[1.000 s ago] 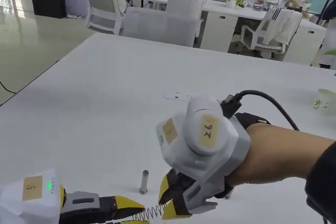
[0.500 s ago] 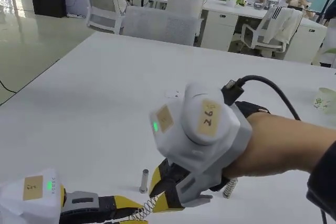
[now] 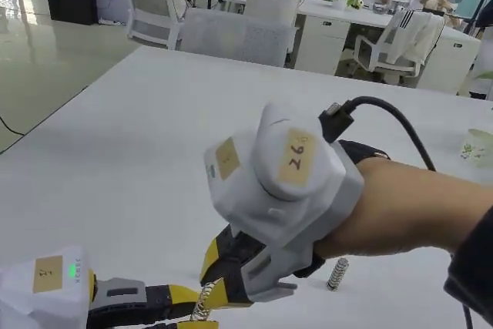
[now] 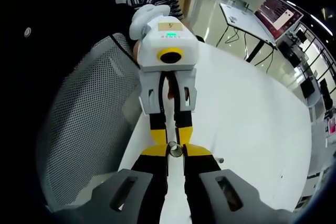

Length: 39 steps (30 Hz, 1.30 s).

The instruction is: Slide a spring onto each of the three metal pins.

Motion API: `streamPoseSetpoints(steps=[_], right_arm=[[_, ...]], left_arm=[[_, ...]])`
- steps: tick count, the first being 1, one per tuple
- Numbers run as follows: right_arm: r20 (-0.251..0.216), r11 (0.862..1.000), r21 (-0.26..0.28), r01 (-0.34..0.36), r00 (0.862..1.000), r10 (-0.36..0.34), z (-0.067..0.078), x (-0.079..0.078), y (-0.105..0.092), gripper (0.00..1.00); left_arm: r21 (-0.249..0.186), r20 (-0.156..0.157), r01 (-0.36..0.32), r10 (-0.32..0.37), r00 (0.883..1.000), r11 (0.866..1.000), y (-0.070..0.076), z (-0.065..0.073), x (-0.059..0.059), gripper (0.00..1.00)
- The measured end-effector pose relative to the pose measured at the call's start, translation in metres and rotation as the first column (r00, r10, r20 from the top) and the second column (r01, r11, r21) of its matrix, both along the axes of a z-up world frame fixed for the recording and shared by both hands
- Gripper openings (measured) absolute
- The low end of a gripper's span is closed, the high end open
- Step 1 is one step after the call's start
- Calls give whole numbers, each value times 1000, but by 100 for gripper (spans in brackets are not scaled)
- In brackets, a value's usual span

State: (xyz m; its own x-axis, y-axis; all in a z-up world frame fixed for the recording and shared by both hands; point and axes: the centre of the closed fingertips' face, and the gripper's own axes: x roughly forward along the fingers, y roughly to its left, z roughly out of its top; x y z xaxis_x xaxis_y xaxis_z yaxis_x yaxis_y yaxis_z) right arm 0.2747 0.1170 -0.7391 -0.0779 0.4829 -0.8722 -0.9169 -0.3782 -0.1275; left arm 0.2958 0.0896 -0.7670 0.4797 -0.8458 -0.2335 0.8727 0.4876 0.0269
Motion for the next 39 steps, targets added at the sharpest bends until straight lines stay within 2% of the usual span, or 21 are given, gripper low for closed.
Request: streamPoseSetpoints(steps=[5,8,13,25,39], right_arm=[[-3,1000,-9,10,1000,-10,-2,2,1,8],[-25,999,-16,28,999,-29,-3,2,0,8],[-32,998,-35,47,998,-48,-8,2,-1,15],[-48,996,-71,58,997,-61,-19,3,-4,10],[-56,994,-74,78,995,-82,-20,4,-3,8]], left_arm=[[6,2,-1,1,1000,1000,0,-1,0,3],[11,5,1,-1,1000,1000,0,-2,1,3],[-1,3,-3,3,1000,1000,0,0,1,3],[-12,13,-2,2,1000,1000,0,3,0,3],[-21,18,0,0,1000,1000,-1,5,1,3]])
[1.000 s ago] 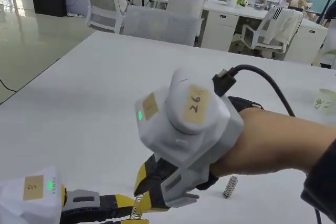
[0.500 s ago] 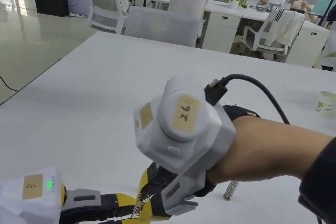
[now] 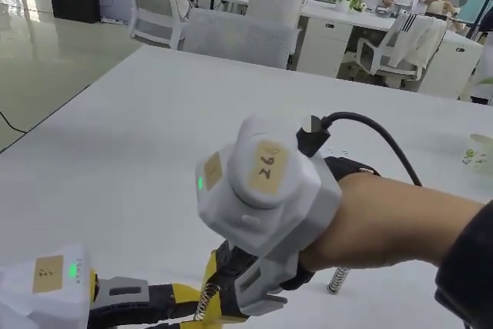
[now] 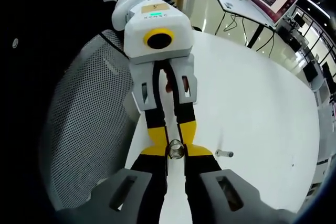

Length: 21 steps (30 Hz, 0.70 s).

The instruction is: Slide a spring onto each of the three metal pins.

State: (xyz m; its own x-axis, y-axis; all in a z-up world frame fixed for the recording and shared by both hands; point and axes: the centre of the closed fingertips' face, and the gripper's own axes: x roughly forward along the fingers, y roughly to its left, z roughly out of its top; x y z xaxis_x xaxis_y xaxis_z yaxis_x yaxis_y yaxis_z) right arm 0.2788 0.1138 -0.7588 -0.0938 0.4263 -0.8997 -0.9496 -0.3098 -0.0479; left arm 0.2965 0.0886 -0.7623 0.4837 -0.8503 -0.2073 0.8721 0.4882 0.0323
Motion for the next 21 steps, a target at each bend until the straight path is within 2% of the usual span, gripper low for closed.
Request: streamPoseSetpoints(steps=[6,21], right_arm=[[-4,1000,1,8,1000,-8,0,2,1,8],[22,1000,-2,30,999,-30,1,16,-3,8]], left_arm=[[-2,4,-6,6,1000,1000,1,0,2,4],[-3,-31,-44,44,999,999,6,-7,5,24]])
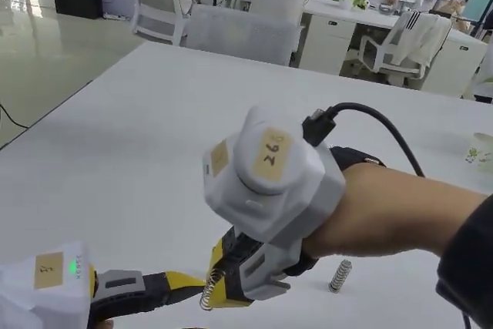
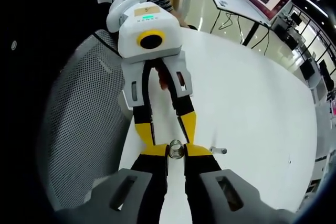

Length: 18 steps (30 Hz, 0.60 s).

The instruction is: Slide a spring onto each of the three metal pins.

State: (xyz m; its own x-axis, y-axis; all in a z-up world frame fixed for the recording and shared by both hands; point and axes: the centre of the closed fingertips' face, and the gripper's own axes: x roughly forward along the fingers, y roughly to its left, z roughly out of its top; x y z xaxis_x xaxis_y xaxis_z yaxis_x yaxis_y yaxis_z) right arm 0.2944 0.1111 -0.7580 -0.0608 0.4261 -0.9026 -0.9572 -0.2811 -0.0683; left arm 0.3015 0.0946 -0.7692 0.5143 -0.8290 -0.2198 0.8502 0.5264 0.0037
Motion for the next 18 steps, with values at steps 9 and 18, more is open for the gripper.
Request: streamPoseSetpoints(steps=[9,18], right_arm=[[26,1000,-13,22,999,-22,-2,11,-5,8],[42,998,-6,60,997,-60,0,26,-8,8]], left_arm=[[-2,-11,-42,42,999,999,6,-1,5,41],[7,-27,-88,88,996,996,12,-4,10,56]])
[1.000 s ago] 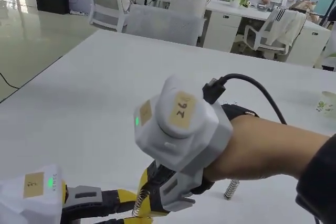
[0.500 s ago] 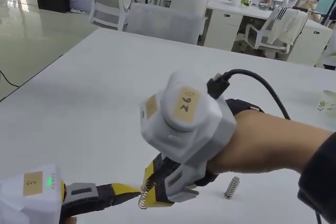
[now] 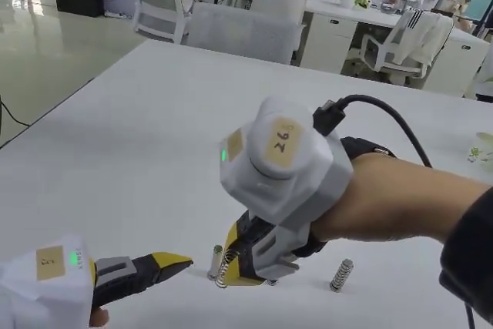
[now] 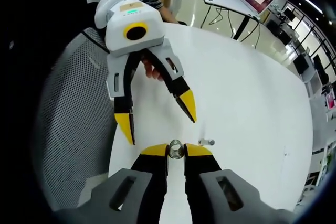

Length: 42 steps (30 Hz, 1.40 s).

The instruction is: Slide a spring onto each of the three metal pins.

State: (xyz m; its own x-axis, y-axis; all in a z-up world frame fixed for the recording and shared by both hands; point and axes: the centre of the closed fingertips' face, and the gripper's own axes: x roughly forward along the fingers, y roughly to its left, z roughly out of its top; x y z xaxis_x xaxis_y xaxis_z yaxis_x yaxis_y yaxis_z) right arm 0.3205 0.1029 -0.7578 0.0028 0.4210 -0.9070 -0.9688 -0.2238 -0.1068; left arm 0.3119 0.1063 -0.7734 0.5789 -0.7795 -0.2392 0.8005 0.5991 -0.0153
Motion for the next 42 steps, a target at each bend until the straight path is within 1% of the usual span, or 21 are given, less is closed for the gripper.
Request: streamPoseSetpoints(steps=[7,9,14,17,20,23,26,33,39,42], right_arm=[[19,1000,9,26,999,-26,3,12,-1,8],[31,999,10,33,999,-33,3,17,-1,8],[44,999,9,50,998,-51,1,29,0,8],[46,998,7,59,997,-59,1,36,1,8],[58,998,12,67,996,-68,2,44,3,8],[56,997,19,73,996,-74,0,49,7,8],[67,997,15,76,995,-77,-3,55,9,8],[65,997,-3,76,995,-76,-15,62,13,8],[47,996,-25,80,996,-79,-25,63,12,8],[40,996,-26,85,996,-83,-27,63,13,8]], left_arm=[[4,-5,-13,13,1000,1000,1,-1,2,61],[7,-6,-16,16,1000,1000,2,-2,2,63],[8,-15,-22,22,1000,1000,2,-3,2,66],[8,-18,-23,23,1000,1000,2,-3,2,66],[10,-20,-22,23,1000,1000,2,-4,2,67],[10,-23,-22,22,999,1000,2,-5,2,67],[12,-24,-21,22,999,1000,2,-5,2,67],[10,-26,-27,27,999,1000,3,-5,3,68],[8,-31,-29,29,999,1000,3,-6,3,67],[9,-31,-28,28,999,1000,3,-6,2,67]])
